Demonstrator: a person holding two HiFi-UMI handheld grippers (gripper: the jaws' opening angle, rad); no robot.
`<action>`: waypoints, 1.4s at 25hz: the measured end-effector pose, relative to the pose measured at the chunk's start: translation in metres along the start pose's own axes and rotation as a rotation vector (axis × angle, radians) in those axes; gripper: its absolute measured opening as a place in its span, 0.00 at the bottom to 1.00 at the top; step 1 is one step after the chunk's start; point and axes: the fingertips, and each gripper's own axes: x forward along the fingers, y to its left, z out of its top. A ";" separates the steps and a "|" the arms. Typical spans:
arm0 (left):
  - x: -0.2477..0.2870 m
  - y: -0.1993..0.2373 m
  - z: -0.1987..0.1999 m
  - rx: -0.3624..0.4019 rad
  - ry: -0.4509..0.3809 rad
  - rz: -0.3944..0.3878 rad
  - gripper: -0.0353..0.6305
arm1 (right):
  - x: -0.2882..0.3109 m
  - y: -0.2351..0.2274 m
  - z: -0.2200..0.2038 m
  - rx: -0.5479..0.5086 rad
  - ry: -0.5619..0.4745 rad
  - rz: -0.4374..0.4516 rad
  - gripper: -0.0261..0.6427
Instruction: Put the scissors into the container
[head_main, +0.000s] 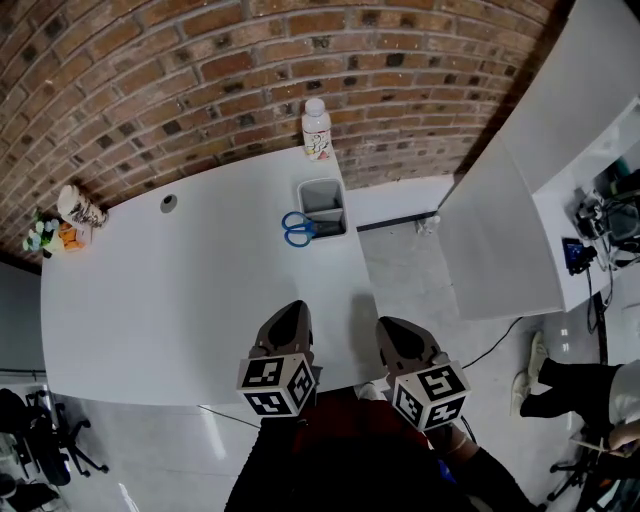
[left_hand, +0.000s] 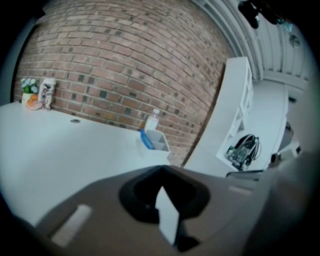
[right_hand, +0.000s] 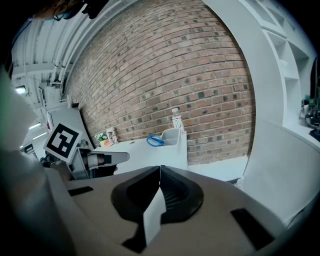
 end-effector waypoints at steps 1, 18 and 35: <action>-0.004 -0.003 0.000 0.005 -0.007 -0.003 0.06 | -0.004 0.001 -0.001 -0.003 -0.004 0.001 0.05; -0.069 -0.056 -0.024 0.106 -0.050 -0.015 0.06 | -0.069 0.004 -0.013 -0.042 -0.078 0.017 0.05; -0.135 -0.107 -0.045 0.162 -0.124 0.004 0.06 | -0.140 0.008 -0.021 -0.127 -0.161 0.030 0.05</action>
